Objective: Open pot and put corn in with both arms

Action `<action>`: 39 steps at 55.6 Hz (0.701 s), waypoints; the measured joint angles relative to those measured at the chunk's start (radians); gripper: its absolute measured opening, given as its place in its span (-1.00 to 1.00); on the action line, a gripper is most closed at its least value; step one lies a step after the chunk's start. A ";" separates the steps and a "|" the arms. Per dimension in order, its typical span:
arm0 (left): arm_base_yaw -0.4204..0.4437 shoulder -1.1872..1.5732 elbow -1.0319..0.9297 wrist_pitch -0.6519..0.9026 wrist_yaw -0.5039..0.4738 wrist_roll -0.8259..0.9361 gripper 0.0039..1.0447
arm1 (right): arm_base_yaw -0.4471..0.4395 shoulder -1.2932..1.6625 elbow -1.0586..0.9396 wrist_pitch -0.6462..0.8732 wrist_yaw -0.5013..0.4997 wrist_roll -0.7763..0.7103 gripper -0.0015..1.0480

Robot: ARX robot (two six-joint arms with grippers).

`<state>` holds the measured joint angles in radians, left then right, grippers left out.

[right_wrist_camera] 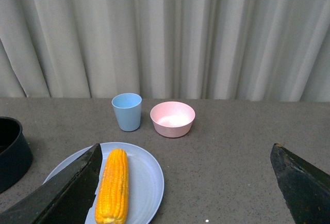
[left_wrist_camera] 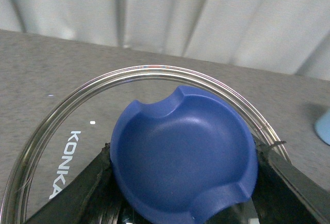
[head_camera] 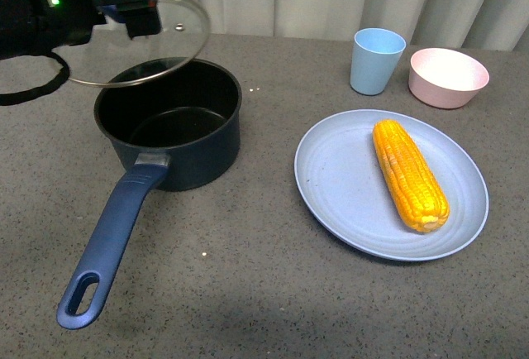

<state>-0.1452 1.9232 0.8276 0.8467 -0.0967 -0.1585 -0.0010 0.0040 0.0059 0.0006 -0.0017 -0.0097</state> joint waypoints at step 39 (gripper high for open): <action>0.302 0.214 -0.037 0.095 0.020 0.000 0.14 | 0.000 0.000 0.000 0.000 0.000 0.000 0.82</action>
<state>0.1570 2.1372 0.7906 0.9413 -0.0765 -0.1585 -0.0010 0.0040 0.0059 0.0006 -0.0017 -0.0097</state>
